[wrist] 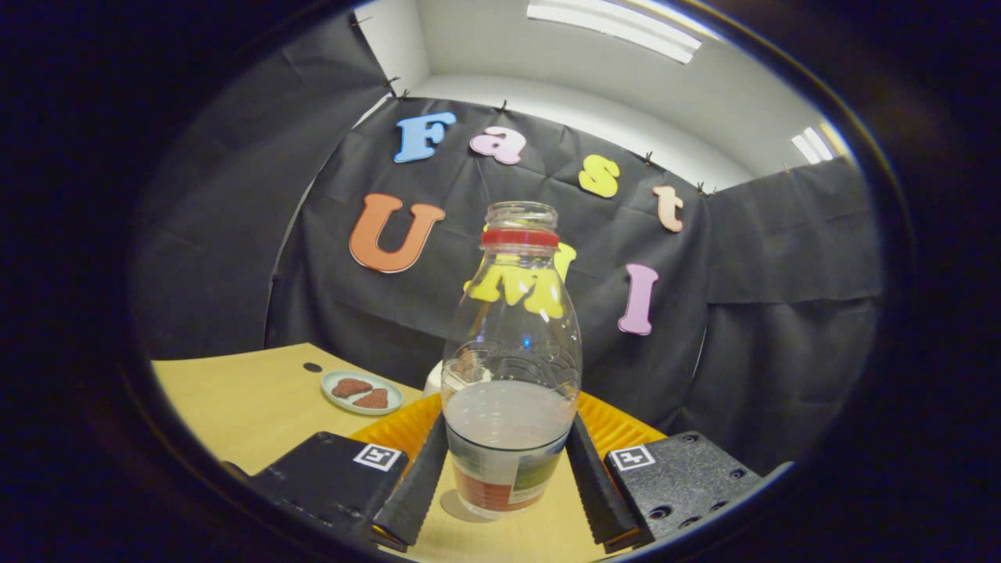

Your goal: Take the bottle from table, then pour the juice into the cup, finally place the bottle on the coaster

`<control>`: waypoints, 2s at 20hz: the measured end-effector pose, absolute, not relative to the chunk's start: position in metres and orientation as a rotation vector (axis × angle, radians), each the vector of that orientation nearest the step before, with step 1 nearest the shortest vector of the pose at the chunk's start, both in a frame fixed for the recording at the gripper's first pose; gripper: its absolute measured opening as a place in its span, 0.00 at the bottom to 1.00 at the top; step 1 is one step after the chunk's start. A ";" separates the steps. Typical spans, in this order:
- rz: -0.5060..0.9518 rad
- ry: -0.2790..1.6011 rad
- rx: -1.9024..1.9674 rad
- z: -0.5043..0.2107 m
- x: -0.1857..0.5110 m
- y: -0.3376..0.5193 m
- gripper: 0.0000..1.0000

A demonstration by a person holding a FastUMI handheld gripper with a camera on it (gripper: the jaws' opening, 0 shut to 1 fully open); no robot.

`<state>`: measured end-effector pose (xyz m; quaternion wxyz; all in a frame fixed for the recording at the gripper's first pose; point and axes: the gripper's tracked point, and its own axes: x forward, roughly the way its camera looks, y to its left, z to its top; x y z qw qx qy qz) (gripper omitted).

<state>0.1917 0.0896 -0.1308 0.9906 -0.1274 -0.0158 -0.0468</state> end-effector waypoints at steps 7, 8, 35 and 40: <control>-0.106 0.032 -0.197 -0.170 0.236 0.072 0.82; -0.107 0.047 -0.190 -0.177 0.242 0.068 0.82; -0.103 0.179 -0.087 -0.300 0.287 0.045 0.89; -0.109 0.156 -0.096 -0.292 0.286 0.041 1.00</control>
